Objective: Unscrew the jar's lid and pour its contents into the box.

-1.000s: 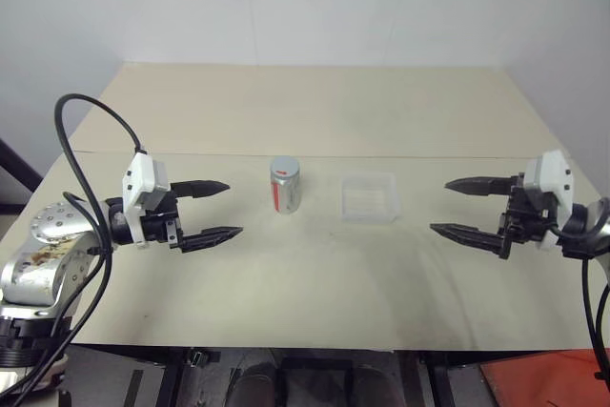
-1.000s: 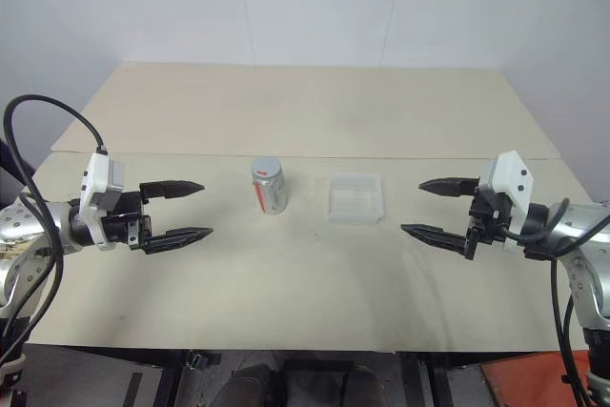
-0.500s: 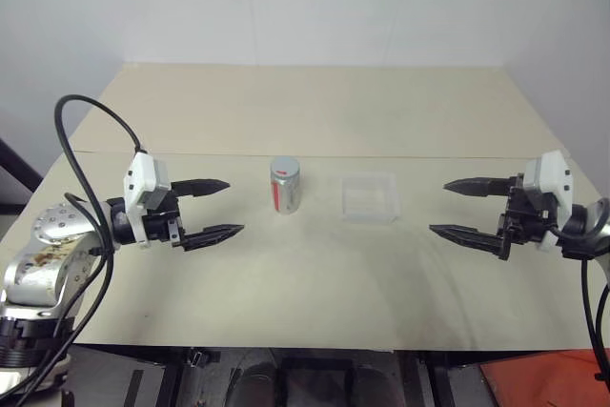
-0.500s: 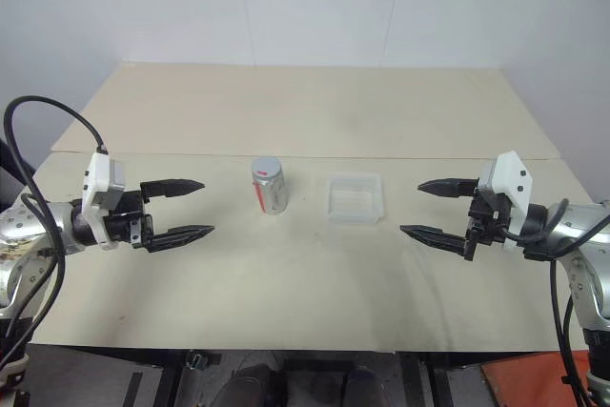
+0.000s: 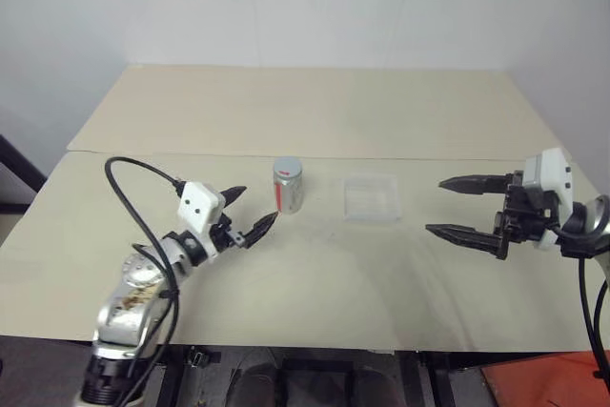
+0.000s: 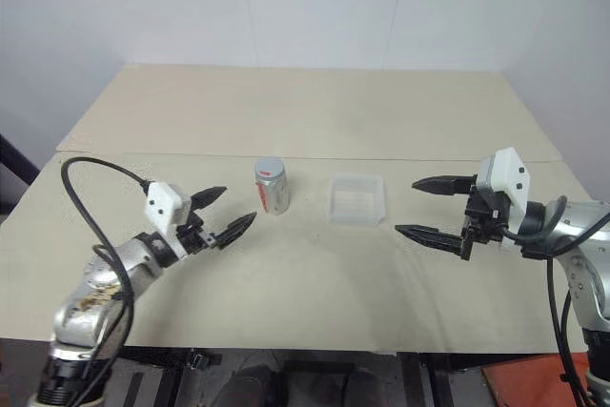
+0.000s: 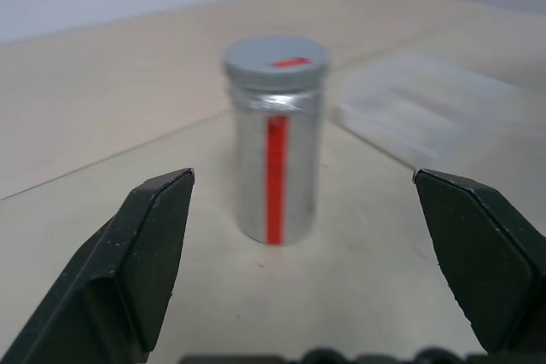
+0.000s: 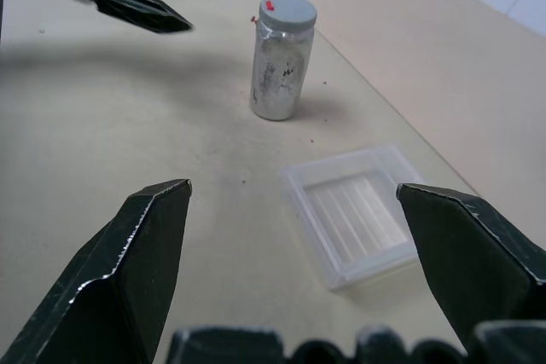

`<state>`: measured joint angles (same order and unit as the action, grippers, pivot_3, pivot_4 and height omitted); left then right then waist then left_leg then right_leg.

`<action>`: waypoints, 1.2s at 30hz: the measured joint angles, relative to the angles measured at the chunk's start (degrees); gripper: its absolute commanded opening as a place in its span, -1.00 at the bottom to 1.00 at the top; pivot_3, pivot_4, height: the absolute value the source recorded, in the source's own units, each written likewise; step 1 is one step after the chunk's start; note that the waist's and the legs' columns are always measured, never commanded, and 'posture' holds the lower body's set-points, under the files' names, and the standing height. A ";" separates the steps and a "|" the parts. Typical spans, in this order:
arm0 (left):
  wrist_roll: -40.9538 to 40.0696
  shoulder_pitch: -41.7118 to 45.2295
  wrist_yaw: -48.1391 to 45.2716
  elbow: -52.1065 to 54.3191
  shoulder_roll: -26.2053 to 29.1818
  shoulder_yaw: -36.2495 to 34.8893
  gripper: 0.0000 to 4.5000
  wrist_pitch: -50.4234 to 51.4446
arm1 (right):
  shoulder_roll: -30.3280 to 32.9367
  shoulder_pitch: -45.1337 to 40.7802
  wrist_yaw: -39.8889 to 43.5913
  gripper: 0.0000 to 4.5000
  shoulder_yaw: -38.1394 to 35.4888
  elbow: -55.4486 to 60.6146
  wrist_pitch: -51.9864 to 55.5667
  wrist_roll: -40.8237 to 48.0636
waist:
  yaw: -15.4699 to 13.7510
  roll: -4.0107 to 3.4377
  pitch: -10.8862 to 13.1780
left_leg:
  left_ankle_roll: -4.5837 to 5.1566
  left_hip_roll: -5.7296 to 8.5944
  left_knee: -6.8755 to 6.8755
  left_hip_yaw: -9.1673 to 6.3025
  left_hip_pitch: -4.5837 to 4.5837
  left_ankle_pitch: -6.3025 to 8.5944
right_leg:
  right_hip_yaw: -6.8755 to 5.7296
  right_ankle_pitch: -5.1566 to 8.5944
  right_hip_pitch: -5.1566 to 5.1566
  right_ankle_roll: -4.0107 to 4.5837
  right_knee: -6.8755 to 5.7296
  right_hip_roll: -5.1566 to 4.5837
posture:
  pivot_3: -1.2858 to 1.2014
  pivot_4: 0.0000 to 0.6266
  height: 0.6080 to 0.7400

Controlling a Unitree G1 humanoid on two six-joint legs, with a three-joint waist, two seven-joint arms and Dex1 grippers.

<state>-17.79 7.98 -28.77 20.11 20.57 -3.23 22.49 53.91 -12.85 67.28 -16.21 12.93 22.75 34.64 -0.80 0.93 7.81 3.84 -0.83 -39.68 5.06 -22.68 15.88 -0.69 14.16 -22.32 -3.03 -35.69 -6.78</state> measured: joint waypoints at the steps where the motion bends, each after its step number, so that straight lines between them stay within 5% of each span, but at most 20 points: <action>1: 1.44 0.00 1.94 -0.26 -1.76 1.36 0.99 -0.75 | 0.00 -0.17 -0.01 1.00 0.02 0.00 0.00 -0.03 | 0.00 0.00 0.00 | 0.00 0.00 0.00 0.00 0.03 0.00 | 0.00 0.00 0.03 0.00 0.01 -0.01 | 0.03 -0.52 1.00; 10: 7.71 2.41 8.76 -6.03 -8.43 5.45 0.99 -5.51 | 0.00 -0.42 -0.39 1.00 0.06 0.19 0.00 -0.04 | 0.07 0.00 0.00 | 0.00 0.02 0.00 0.01 0.06 0.00 | 0.00 0.00 0.03 0.00 0.05 -0.07 | 0.03 -0.52 1.00; 35: 13.33 15.62 9.90 -27.08 -12.00 8.10 0.99 -14.55 | -0.01 0.55 -1.33 1.00 -0.03 2.51 0.00 0.38 | 0.00 0.00 0.00 | -0.03 0.10 0.02 0.03 0.01 -0.02 | -0.07 -0.02 0.05 -0.03 0.50 -0.18 | 0.03 -0.52 1.00; 36: 13.33 16.26 9.75 -28.05 -12.05 8.18 0.82 -14.92 | -0.01 0.69 -1.39 1.00 -0.03 2.64 0.00 0.38 | 0.00 0.00 0.00 | -0.03 0.10 0.02 0.03 0.01 -0.02 | -0.08 -0.02 0.05 -0.03 0.50 -0.18 | 0.03 -0.52 1.00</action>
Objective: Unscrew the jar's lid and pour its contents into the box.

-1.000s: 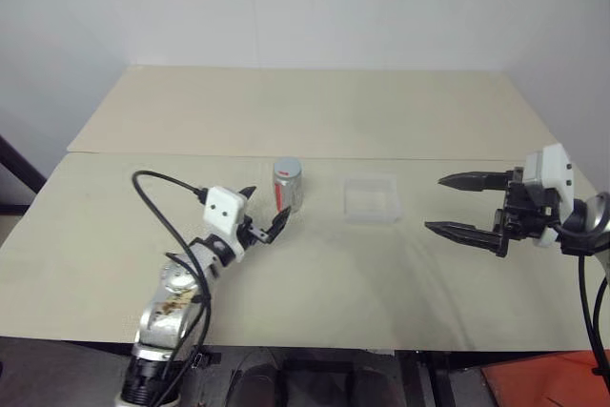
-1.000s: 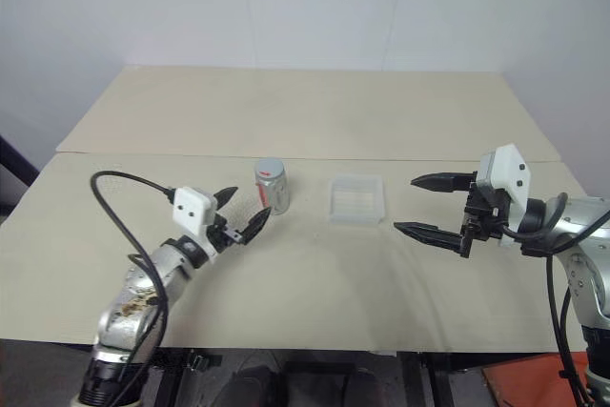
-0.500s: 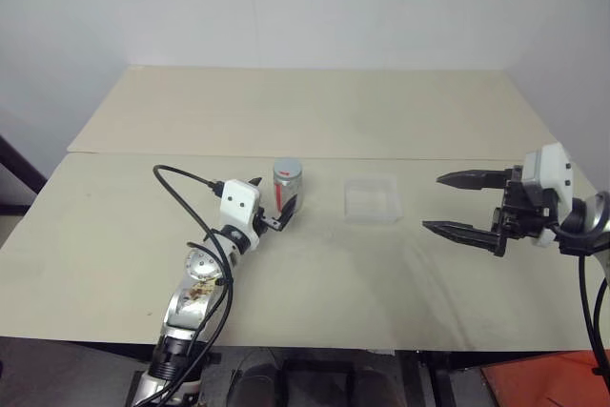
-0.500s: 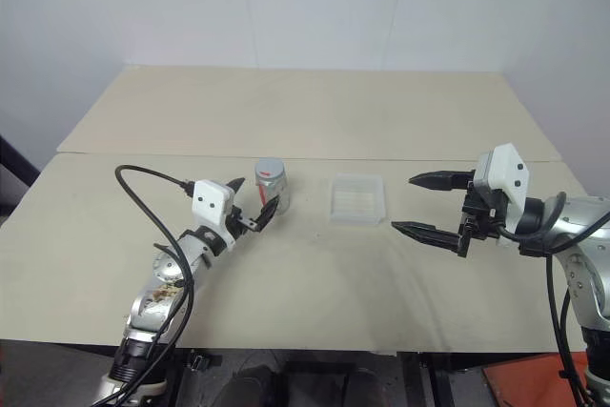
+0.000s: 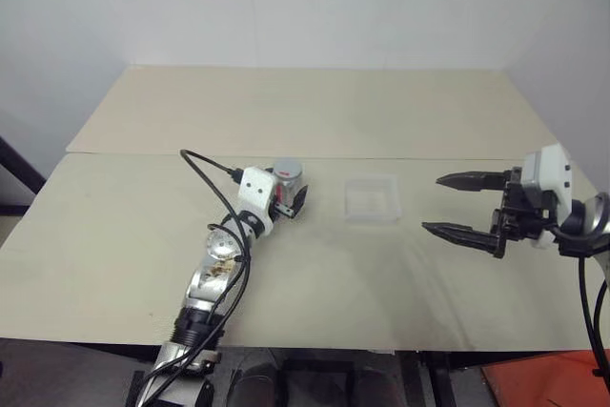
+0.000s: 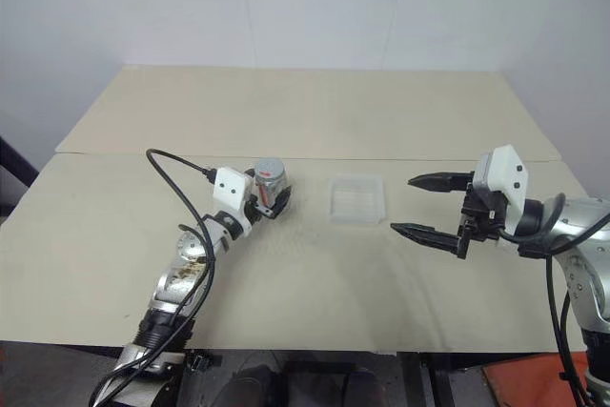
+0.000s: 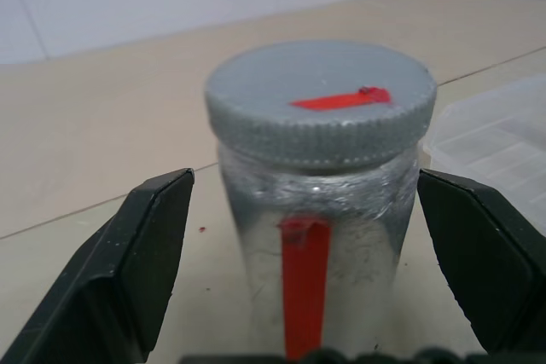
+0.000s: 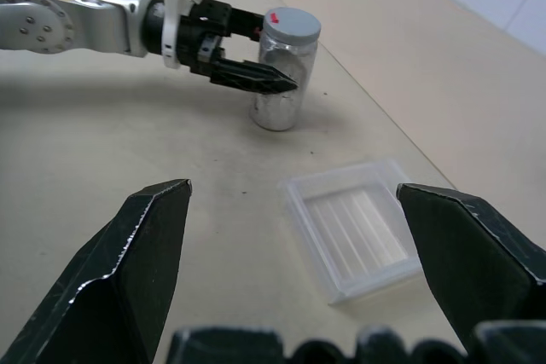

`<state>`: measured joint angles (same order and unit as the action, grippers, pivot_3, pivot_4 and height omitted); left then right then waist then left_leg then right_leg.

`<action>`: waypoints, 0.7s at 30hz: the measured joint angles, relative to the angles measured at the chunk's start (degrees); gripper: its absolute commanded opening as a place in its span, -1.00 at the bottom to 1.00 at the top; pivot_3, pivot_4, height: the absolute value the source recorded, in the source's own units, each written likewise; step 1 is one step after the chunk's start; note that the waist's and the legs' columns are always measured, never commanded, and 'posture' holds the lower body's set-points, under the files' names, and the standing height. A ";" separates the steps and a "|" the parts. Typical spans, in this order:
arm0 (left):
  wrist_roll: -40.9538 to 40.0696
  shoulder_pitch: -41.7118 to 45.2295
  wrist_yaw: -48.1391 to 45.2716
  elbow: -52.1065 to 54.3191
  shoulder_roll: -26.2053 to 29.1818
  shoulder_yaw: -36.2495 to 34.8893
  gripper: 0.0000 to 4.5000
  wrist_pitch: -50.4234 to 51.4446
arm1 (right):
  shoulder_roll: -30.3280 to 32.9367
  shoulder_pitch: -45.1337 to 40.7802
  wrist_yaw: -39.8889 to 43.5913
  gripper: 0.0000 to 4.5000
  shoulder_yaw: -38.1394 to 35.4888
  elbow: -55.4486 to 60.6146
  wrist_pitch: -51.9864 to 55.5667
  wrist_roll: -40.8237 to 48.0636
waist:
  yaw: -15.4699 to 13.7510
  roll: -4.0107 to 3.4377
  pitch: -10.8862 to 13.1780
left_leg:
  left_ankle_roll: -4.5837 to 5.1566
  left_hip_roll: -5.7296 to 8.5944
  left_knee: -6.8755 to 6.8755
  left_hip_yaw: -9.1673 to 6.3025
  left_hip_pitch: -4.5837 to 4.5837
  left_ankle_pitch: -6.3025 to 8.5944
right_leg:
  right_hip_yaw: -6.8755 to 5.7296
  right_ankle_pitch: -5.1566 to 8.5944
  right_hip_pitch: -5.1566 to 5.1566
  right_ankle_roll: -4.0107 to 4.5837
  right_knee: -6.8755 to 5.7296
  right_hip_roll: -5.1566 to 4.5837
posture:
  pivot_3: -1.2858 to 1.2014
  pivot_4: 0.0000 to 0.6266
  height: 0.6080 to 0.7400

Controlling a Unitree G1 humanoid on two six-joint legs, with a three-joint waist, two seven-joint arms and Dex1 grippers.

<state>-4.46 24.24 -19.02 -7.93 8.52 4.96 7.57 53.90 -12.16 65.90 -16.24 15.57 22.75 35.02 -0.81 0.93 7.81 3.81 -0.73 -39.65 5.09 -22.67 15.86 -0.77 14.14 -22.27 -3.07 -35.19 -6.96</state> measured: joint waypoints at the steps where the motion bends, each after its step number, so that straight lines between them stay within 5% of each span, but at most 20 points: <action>1: 0.00 0.45 -0.07 -0.57 0.00 -0.01 0.74 -0.27 | 0.00 0.10 -0.05 1.00 -0.01 0.12 0.00 0.00 | 0.01 0.00 0.00 | 0.00 0.00 0.00 0.00 0.00 0.00 | 0.00 0.00 0.00 0.00 0.00 0.00 | 0.03 -0.52 1.00; 7: 0.37 2.79 0.34 -4.69 -0.58 -0.07 -0.08 -3.55 | 0.00 1.22 -0.32 1.00 -0.22 1.06 0.20 0.11 | -0.01 0.00 0.00 | 0.00 0.00 0.00 0.00 -0.02 0.00 | -0.01 0.00 -0.01 -0.01 0.02 -0.02 | 0.03 -0.52 1.00; 16: 0.29 3.20 -0.08 -6.82 -0.69 -0.20 -0.09 -6.30 | 0.00 1.50 -0.98 1.00 -0.32 1.92 0.52 0.89 | 0.01 0.01 0.00 | -0.02 0.00 0.01 -0.01 -0.03 -0.01 | -0.02 -0.01 -0.02 -0.01 0.03 -0.03 | 0.03 -0.52 1.00; 21: -6.74 3.25 -12.64 -1.87 6.02 -0.68 -0.09 -1.62 | -0.20 0.73 -1.34 1.00 -0.19 1.97 0.67 1.84 | 0.26 0.00 0.00 | -0.19 -0.02 0.03 0.00 -0.06 -0.11 | -0.02 -0.01 -0.08 -0.01 0.01 -0.03 | 0.03 -0.52 1.00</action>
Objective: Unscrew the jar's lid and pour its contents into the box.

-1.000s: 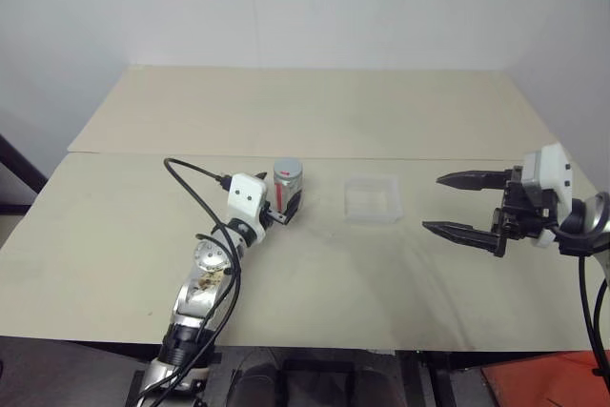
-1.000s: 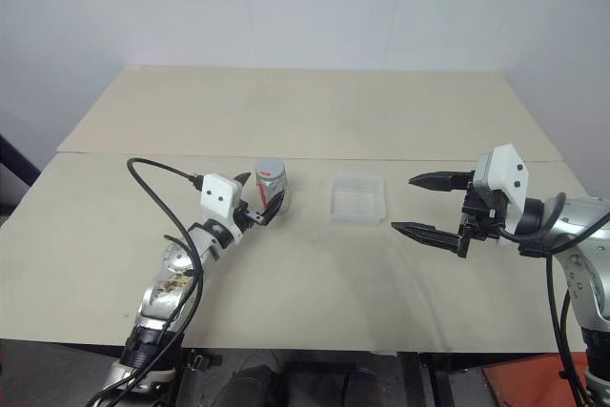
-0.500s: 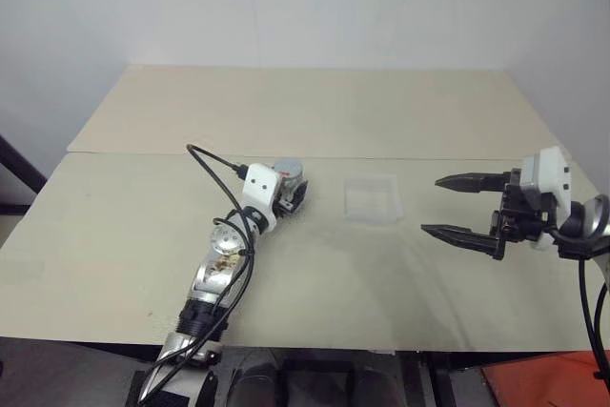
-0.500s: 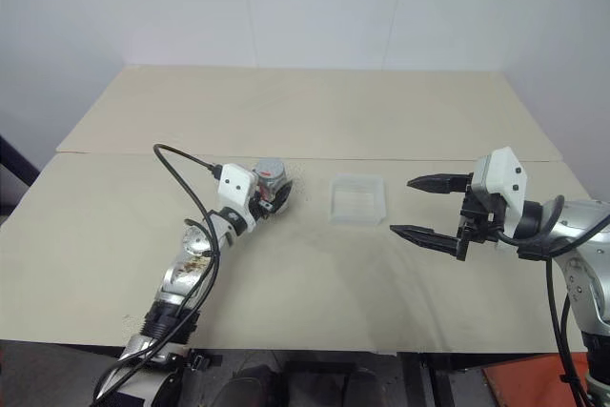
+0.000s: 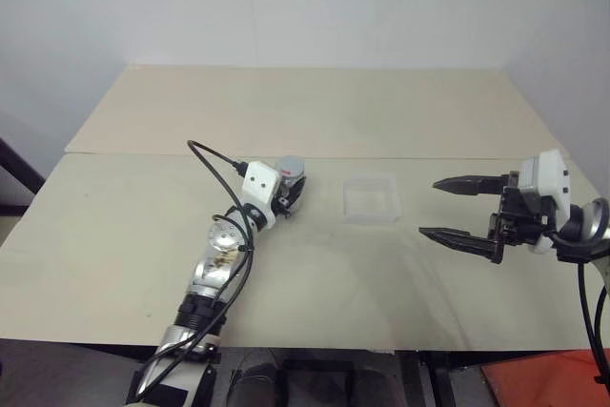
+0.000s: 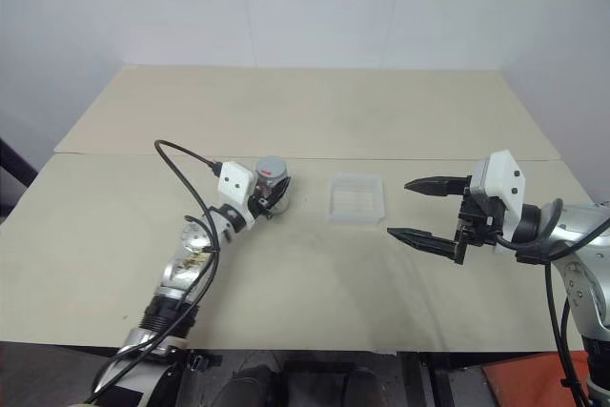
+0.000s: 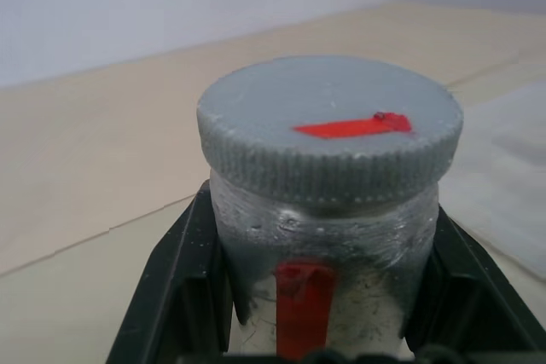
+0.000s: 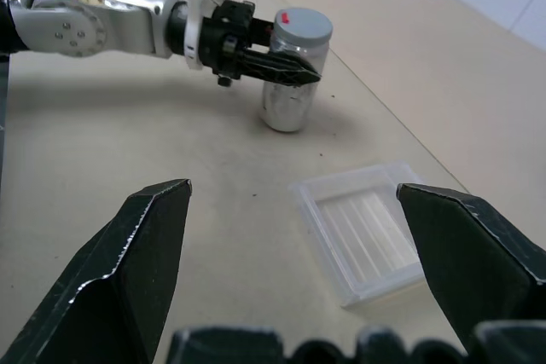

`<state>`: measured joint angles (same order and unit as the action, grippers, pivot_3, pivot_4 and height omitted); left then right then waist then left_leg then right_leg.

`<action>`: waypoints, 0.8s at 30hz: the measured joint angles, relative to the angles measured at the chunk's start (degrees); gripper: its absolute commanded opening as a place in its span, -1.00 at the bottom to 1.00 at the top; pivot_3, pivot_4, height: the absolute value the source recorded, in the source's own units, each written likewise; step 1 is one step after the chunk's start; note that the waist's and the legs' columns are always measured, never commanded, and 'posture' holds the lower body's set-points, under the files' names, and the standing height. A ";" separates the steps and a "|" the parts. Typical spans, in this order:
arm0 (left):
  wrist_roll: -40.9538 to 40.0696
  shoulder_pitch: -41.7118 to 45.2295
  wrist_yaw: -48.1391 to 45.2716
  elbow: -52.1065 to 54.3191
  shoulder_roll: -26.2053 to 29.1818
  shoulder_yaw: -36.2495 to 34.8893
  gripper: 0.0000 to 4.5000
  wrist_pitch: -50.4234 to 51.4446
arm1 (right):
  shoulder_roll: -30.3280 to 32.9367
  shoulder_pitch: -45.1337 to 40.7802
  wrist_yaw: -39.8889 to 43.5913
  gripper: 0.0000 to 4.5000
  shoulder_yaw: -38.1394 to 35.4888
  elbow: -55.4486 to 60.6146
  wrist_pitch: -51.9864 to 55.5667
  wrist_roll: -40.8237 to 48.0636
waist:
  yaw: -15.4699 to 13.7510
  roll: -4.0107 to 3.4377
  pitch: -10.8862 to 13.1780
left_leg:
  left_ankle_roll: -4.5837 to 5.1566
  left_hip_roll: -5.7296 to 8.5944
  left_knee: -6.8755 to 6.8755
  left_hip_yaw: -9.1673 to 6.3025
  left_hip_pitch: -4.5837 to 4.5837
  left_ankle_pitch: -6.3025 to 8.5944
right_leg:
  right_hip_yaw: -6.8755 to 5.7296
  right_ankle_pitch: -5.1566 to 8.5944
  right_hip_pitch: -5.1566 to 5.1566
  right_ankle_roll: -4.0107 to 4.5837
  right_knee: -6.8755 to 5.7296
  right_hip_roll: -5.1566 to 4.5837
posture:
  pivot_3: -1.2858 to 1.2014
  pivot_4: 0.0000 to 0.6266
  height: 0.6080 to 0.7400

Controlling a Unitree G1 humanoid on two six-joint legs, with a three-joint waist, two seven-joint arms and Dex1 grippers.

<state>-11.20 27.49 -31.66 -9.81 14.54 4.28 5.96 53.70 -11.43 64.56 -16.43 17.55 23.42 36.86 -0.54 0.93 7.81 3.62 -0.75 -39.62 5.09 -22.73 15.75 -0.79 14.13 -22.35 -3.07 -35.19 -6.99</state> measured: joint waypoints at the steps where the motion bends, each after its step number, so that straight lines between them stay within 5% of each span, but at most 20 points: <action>1: -3.86 0.63 -5.66 1.56 3.01 -0.49 -0.09 2.67 | -0.35 -1.46 -0.23 1.00 0.22 -0.12 0.16 0.02 | 0.20 -0.01 0.00 | -0.04 0.00 0.00 0.01 -0.01 -0.02 | 0.01 0.00 -0.04 0.00 -0.04 0.00 | 0.03 -0.52 1.00; 7: -16.36 10.49 -28.26 2.08 12.58 -3.44 -0.09 10.43 | -4.76 -11.65 -3.34 1.00 4.59 -0.44 1.83 0.45 | 0.02 -0.02 -0.01 | -0.04 0.05 -0.03 0.00 -0.01 -0.03 | -0.08 0.00 0.01 0.00 0.01 0.05 | 0.03 -0.52 1.00; 15: -17.49 19.22 -44.22 -7.62 11.39 -0.33 -0.09 10.27 | -13.44 -26.19 -12.04 1.00 12.16 -0.15 12.37 2.79 | -0.11 -0.03 -0.01 | -0.04 0.02 -0.07 -0.05 -0.26 -0.03 | -0.20 0.00 -0.10 0.00 -0.12 0.32 | 0.03 -0.52 1.00; 24: -13.33 23.43 -48.26 -16.99 7.63 1.62 -0.09 5.36 | -21.23 -32.66 -17.55 1.00 19.37 -0.94 19.04 2.04 | 0.02 -0.03 -0.01 | -0.05 0.02 -0.09 -0.02 -0.62 -0.04 | -0.16 0.00 -0.55 -0.01 -0.22 0.38 | 0.03 -0.52 1.00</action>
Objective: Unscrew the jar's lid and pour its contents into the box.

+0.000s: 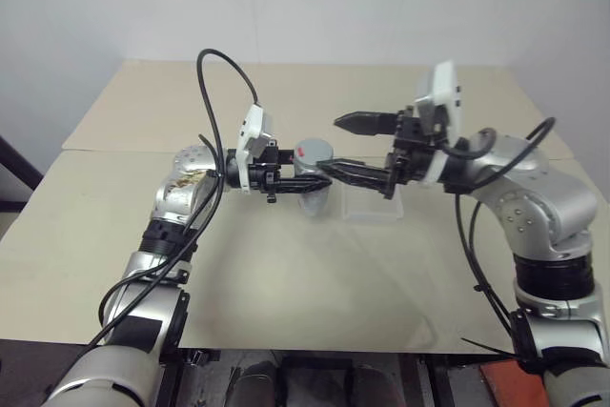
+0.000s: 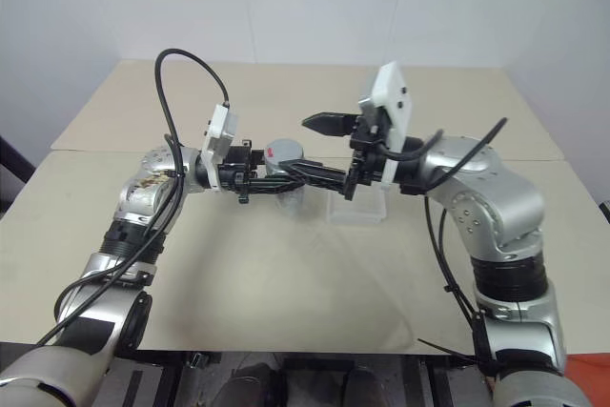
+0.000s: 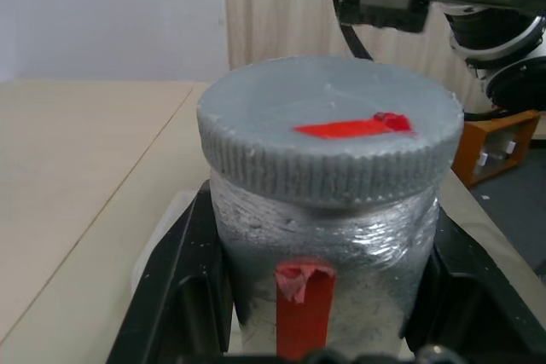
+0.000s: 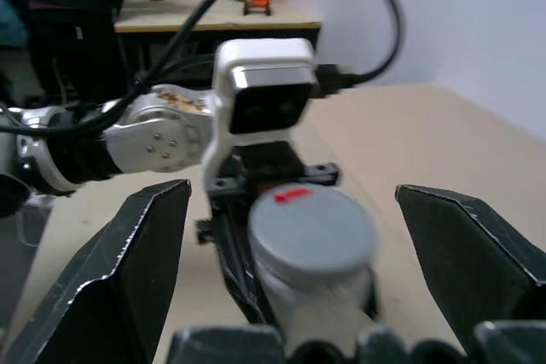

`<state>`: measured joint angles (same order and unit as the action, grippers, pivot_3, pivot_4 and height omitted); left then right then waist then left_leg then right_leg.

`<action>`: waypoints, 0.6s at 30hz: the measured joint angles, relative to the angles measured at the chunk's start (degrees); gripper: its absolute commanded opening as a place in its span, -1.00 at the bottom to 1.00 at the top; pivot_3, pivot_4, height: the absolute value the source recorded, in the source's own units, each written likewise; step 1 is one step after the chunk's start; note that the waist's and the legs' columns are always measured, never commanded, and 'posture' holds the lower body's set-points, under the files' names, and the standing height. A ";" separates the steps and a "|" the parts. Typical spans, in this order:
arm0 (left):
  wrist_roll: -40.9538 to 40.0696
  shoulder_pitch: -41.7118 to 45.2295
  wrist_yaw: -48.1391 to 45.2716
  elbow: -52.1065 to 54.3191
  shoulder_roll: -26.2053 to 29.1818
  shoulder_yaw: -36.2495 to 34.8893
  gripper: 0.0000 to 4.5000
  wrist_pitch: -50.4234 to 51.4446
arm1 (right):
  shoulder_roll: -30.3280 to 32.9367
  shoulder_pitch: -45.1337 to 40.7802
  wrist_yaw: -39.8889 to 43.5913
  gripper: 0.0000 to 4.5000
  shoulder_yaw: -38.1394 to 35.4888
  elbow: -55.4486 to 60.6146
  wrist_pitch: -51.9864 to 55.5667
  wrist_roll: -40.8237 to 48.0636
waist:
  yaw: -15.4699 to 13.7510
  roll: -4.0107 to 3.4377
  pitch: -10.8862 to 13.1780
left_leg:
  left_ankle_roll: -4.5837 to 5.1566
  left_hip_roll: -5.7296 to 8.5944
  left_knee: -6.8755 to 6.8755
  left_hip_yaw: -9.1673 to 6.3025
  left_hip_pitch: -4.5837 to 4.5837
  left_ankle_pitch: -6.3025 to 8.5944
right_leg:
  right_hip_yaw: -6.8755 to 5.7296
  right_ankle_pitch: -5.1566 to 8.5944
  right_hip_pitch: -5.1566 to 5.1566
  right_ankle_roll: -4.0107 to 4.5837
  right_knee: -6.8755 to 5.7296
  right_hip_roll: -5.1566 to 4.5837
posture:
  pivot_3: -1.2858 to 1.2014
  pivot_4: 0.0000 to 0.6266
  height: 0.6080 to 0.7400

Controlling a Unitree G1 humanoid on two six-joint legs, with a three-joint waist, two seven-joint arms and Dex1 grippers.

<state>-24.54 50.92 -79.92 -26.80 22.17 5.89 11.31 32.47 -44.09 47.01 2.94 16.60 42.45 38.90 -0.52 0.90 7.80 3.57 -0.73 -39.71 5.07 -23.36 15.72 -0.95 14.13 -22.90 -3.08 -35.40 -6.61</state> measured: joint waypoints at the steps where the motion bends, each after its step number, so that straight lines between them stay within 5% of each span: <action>1: 0.07 0.10 -0.22 -0.32 -0.11 -0.05 -0.09 -0.26 | -0.46 -0.24 -0.37 1.00 0.71 -0.58 0.45 -0.56 | 0.02 0.00 0.00 | 0.00 -0.01 0.00 0.01 -0.03 0.00 | 0.01 0.00 -0.05 0.00 -0.03 0.00 | 0.03 -0.52 1.00; 18: 1.77 0.35 -1.15 -1.00 -0.81 -0.22 -0.09 -1.25 | -3.74 -2.51 -0.78 0.92 3.11 -5.48 1.00 -3.93 | 0.94 -0.01 0.00 | -0.03 -0.01 -0.02 0.04 -0.09 -0.02 | 0.07 0.00 -0.26 0.00 -0.30 0.00 | 0.03 -0.52 1.00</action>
<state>-22.76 51.28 -81.07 -27.80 21.36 5.67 10.06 28.73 -46.59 46.23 6.05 11.12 43.46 34.97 0.42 0.90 7.79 3.54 -0.74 -39.73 5.10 -23.45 15.70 -0.89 14.13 -23.15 -3.08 -35.70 -6.61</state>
